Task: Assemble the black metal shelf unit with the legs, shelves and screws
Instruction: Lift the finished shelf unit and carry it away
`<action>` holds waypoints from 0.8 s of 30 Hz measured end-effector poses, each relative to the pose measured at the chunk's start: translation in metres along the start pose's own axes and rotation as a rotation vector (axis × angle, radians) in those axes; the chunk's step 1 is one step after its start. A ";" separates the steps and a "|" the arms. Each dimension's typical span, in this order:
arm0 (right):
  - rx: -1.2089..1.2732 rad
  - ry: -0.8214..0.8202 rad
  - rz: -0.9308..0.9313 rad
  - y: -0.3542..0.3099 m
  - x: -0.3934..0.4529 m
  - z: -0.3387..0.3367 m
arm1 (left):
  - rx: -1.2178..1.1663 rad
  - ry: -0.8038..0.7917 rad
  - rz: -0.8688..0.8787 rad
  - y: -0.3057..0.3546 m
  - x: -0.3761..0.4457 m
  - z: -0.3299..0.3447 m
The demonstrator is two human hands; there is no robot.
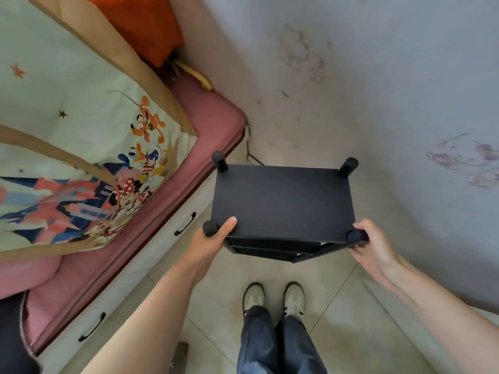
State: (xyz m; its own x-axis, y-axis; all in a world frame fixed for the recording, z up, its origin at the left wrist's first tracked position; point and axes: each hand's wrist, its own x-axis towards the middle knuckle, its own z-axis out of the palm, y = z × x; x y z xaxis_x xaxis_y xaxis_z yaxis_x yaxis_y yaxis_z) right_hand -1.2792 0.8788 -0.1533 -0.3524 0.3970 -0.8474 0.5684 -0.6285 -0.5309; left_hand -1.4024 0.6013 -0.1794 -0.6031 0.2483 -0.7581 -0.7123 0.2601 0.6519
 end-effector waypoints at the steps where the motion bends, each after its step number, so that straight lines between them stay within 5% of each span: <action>1: -0.003 0.004 0.002 0.002 0.013 0.003 | -0.001 0.016 0.010 -0.005 0.013 -0.001; 14: -0.073 -0.092 0.012 0.037 0.084 0.021 | -0.096 0.086 0.104 -0.048 0.091 -0.011; 24: -0.199 0.074 0.162 0.056 0.086 0.030 | -0.088 0.211 0.025 -0.061 0.091 -0.009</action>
State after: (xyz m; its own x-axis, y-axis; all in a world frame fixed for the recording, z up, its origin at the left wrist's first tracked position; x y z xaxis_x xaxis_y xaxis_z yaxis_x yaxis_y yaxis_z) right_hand -1.3000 0.8581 -0.2559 -0.1939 0.3546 -0.9147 0.7508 -0.5464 -0.3710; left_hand -1.4167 0.5999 -0.2883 -0.6761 0.0504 -0.7351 -0.7192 0.1721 0.6732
